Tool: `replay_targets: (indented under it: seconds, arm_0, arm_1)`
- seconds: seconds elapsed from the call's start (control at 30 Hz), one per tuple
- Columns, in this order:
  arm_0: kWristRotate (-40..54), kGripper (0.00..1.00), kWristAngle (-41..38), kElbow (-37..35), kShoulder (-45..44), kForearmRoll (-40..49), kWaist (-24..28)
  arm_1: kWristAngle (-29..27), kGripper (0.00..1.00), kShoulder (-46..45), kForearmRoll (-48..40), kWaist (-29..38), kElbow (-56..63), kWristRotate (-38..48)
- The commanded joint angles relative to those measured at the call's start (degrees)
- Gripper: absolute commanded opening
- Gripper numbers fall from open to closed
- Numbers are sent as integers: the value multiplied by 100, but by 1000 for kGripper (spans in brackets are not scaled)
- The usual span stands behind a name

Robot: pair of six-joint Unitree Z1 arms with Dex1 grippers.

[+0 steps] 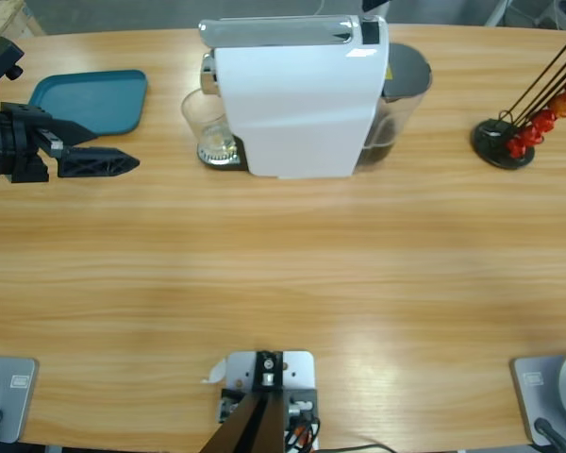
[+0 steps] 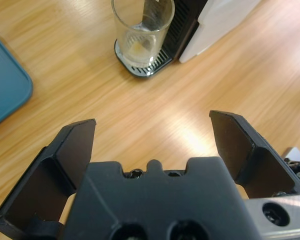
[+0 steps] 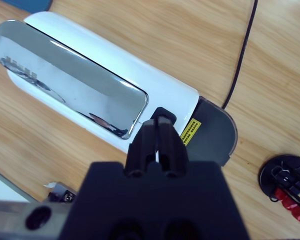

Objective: Pour coffee

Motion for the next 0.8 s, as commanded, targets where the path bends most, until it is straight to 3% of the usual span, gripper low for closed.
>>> replay_targets:
  seconds: [0.03, 0.8]
  arm_0:
    - [70, 996, 69, 168, -2, 63, -46]
    - [78, 1000, 69, 185, 14, 63, -46]
  arm_1:
    - [-41, 0, 348, 53, 70, 19, 63]
    - [-293, 0, -1, 114, 123, -165, -59]
